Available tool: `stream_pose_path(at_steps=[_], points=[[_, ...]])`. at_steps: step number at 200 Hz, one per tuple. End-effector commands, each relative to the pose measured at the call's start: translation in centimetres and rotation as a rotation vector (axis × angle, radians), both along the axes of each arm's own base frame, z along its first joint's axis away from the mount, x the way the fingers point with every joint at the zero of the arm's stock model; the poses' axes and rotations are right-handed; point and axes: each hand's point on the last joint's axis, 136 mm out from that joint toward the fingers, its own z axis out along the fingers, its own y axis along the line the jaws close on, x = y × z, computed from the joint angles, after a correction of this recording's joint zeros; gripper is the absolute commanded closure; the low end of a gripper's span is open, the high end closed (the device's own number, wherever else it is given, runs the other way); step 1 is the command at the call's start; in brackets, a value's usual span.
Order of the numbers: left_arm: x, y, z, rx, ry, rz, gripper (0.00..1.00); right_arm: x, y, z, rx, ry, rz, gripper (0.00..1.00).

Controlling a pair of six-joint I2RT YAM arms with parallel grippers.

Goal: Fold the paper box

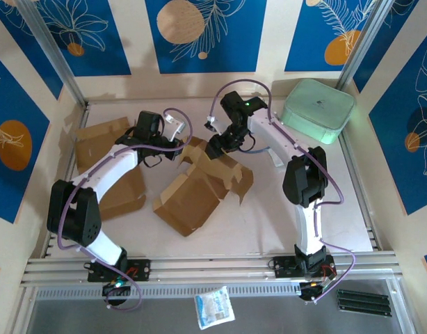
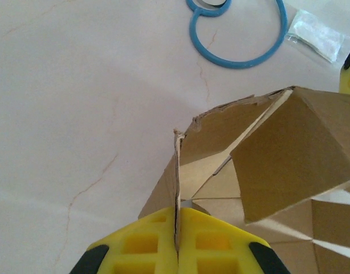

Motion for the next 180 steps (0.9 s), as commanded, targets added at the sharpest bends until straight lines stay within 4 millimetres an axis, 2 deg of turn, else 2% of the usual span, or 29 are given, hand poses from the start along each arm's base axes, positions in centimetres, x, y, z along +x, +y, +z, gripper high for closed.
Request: stream_pose_path(at_steps=[1, 34, 59, 88, 133, 162, 180], points=[[0.4, -1.1, 1.3, -0.079, 0.060, 0.051, 1.00, 0.1, 0.2, 0.0, -0.018, -0.032, -0.016, 0.49], [1.1, -1.9, 1.6, -0.177, 0.155, 0.165, 1.00, 0.3, 0.2, -0.3, -0.054, -0.106, -0.019, 0.51], [0.7, -2.7, 0.2, -0.211, 0.235, 0.188, 0.96, 0.7, -0.3, -0.9, -0.108, -0.141, -0.036, 0.51], [-0.1, -2.7, -1.2, -0.215, 0.286, 0.207, 0.92, 1.3, -0.9, -1.2, -0.160, -0.182, -0.057, 0.50], [-1.4, -3.9, -0.9, -0.323, 0.365, 0.195, 0.84, 2.2, -1.1, -0.7, -0.185, -0.246, -0.071, 0.51], [-0.5, -3.4, -1.4, -0.298, 0.351, 0.242, 0.83, 2.1, -1.0, -0.8, -0.188, -0.252, -0.069, 0.52], [-0.5, -4.3, -1.5, -0.321, 0.376, 0.209, 0.82, 2.1, -1.0, -0.8, -0.190, -0.256, -0.065, 0.52]])
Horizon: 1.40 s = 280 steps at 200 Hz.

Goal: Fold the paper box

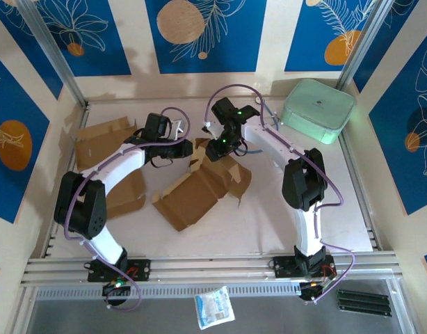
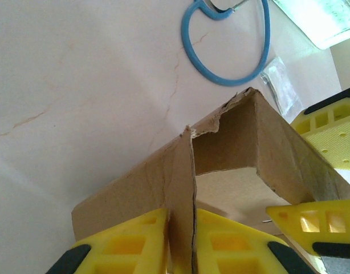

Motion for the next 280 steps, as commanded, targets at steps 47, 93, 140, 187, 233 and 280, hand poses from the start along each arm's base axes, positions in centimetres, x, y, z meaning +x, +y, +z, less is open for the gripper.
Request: stream_pose_path(at_steps=[47, 93, 140, 187, 233, 280], points=[[-0.6, 1.2, 0.5, 0.131, -0.113, -0.042, 0.54, -0.5, -0.6, 2.2, -0.003, -0.074, -0.001, 0.52], [-1.8, 5.0, -0.2, 0.418, -0.193, -0.123, 0.40, -0.7, -0.4, 2.7, 0.011, -0.078, 0.004, 0.52], [0.5, 4.0, -2.5, 0.447, -0.144, -0.161, 0.40, -0.7, -0.1, 2.7, 0.012, -0.076, 0.016, 0.52], [2.3, 1.6, -4.6, 0.381, -0.094, -0.201, 0.54, -0.7, -0.3, 2.7, 0.001, -0.082, 0.016, 0.52], [2.0, 0.4, -5.5, 0.304, 0.047, -0.122, 1.00, -0.5, -0.5, 2.3, -0.006, -0.080, -0.003, 0.53], [2.6, -0.4, -4.2, 0.197, 0.148, 0.048, 1.00, -0.2, -0.5, 2.0, -0.005, -0.074, -0.023, 0.54]])
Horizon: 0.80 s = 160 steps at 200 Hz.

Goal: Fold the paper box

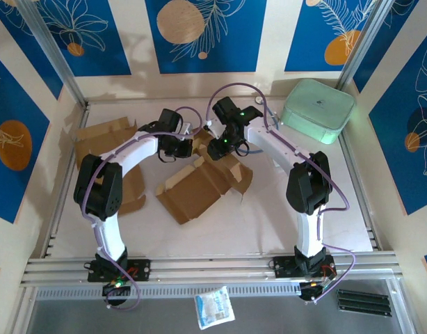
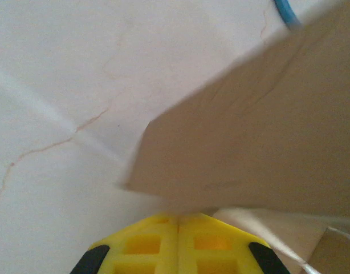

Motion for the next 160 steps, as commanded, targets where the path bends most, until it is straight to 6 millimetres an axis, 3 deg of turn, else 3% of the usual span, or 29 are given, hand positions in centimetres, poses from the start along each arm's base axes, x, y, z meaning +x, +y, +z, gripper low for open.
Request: stream_pose_path(at_steps=[1, 55, 72, 90, 118, 160], points=[[0.0, -1.3, 1.0, -0.083, 0.074, 0.098, 1.00, -0.1, 0.0, 0.6, 0.011, -0.009, -0.015, 0.53], [-1.4, -2.5, 1.3, -0.099, 0.107, 0.140, 1.00, 0.5, -1.1, -0.1, -0.039, -0.040, -0.053, 0.54], [-1.4, -1.5, 1.6, -0.024, 0.047, 0.130, 1.00, 0.7, -1.4, -0.2, -0.058, -0.049, -0.052, 0.54], [-1.3, 0.2, 2.9, 0.055, -0.058, 0.108, 0.78, 0.6, -1.6, -0.1, -0.066, -0.051, -0.047, 0.54], [-0.6, 2.2, 5.5, 0.155, -0.213, 0.027, 0.60, 0.4, -1.6, 0.2, -0.062, -0.056, -0.035, 0.54], [-0.5, 0.0, 5.3, 0.143, -0.127, -0.215, 0.38, 0.2, -1.4, 0.3, -0.053, -0.051, -0.030, 0.54]])
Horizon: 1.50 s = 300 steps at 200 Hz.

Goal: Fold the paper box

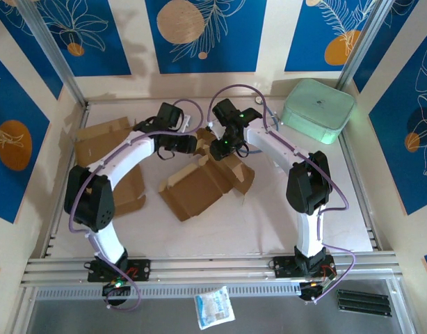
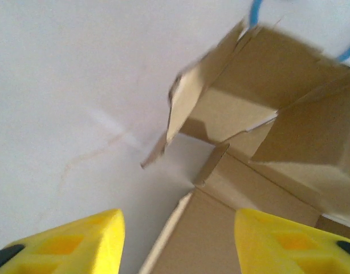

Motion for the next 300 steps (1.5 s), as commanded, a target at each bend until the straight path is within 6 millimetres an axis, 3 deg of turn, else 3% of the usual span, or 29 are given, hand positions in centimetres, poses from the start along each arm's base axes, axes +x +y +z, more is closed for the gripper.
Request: stream_pose_path(at_steps=[1, 34, 56, 109, 132, 163, 206, 265, 300], points=[[-0.6, -0.9, -0.8, 0.042, 0.060, -0.173, 0.38, -0.5, -0.2, 1.2, 0.012, -0.016, 0.010, 0.54], [0.9, -1.2, -1.7, 0.076, 0.077, -0.178, 0.35, -0.6, -0.1, 1.3, 0.013, -0.014, 0.014, 0.54], [1.1, -2.0, -3.1, 0.056, 0.139, -0.197, 0.39, -0.5, -0.1, 1.4, 0.014, -0.020, 0.013, 0.54], [1.2, -2.9, -5.5, 0.030, 0.247, -0.121, 0.78, -0.3, -0.2, 1.3, 0.010, -0.020, 0.003, 0.54], [1.2, -3.3, -4.7, 0.008, 0.243, -0.069, 0.92, -0.1, -0.2, 1.1, 0.007, -0.018, -0.013, 0.54], [1.3, -3.6, -2.5, -0.073, 0.242, 0.063, 1.00, 0.5, -0.5, 0.6, -0.016, -0.024, -0.045, 0.55], [1.4, -4.4, -1.3, -0.170, 0.274, 0.166, 1.00, 0.8, -0.8, 0.4, -0.033, -0.031, -0.058, 0.56], [1.9, -5.1, 0.7, -0.200, 0.212, 0.140, 1.00, 0.7, -1.4, 0.1, -0.044, -0.032, -0.067, 0.55], [2.2, -6.6, 1.4, -0.293, 0.246, 0.148, 1.00, 0.8, -1.3, 0.1, -0.042, -0.034, -0.068, 0.55]])
